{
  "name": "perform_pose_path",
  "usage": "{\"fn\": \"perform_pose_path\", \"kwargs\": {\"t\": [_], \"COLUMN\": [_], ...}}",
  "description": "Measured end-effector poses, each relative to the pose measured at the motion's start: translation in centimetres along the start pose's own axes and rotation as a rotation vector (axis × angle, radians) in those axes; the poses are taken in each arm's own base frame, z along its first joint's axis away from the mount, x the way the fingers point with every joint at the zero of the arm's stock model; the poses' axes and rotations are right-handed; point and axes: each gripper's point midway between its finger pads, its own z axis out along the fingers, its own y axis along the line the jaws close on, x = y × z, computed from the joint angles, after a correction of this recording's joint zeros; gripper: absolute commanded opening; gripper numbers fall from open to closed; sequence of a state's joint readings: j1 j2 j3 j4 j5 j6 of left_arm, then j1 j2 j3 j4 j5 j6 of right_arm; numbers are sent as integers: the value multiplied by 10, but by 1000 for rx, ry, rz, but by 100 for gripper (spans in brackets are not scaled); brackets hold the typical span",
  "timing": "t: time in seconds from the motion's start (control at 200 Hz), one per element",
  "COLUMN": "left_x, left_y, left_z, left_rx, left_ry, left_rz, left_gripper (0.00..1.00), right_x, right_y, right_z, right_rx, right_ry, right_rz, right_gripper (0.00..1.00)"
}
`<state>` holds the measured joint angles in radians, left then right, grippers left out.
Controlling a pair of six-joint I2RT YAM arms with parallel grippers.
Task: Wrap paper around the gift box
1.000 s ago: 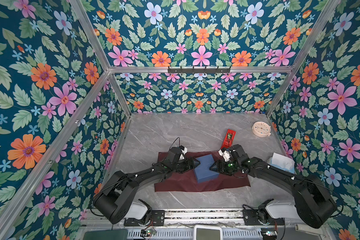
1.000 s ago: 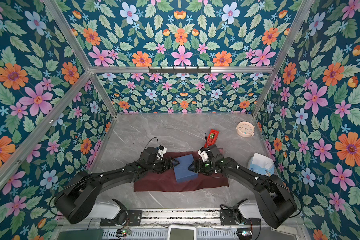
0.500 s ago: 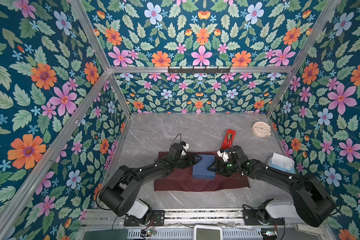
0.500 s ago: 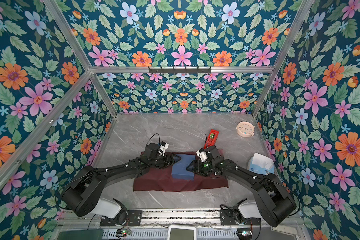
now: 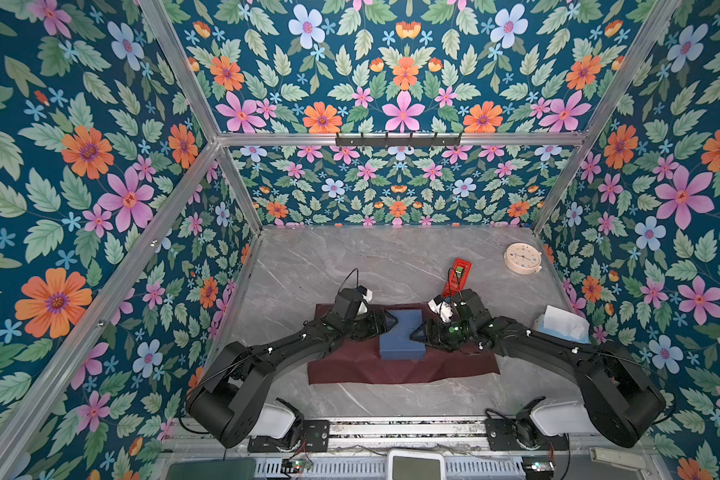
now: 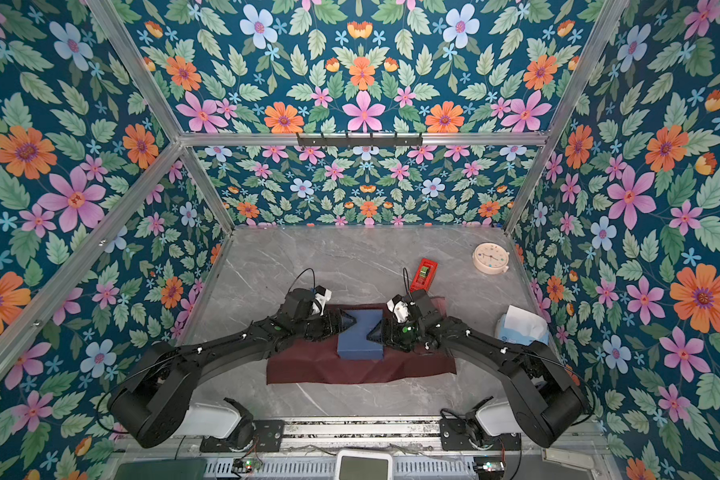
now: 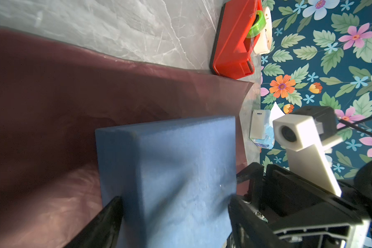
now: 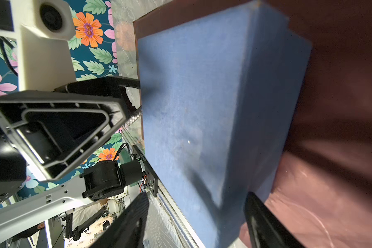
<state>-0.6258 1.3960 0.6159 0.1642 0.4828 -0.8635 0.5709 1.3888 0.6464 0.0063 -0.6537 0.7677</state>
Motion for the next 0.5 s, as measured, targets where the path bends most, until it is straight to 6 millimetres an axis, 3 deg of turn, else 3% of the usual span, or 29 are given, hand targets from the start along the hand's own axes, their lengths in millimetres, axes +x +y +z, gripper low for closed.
{"fn": "perform_pose_path", "kwargs": {"t": [0.5], "left_x": [-2], "left_y": [6], "left_z": [2], "left_rx": [-24], "left_ry": [-3], "left_rz": [15], "left_gripper": [80], "right_x": [3], "right_y": [0], "right_z": [5], "right_rx": [6], "right_ry": [8], "right_rz": [-1], "right_gripper": [71]}}
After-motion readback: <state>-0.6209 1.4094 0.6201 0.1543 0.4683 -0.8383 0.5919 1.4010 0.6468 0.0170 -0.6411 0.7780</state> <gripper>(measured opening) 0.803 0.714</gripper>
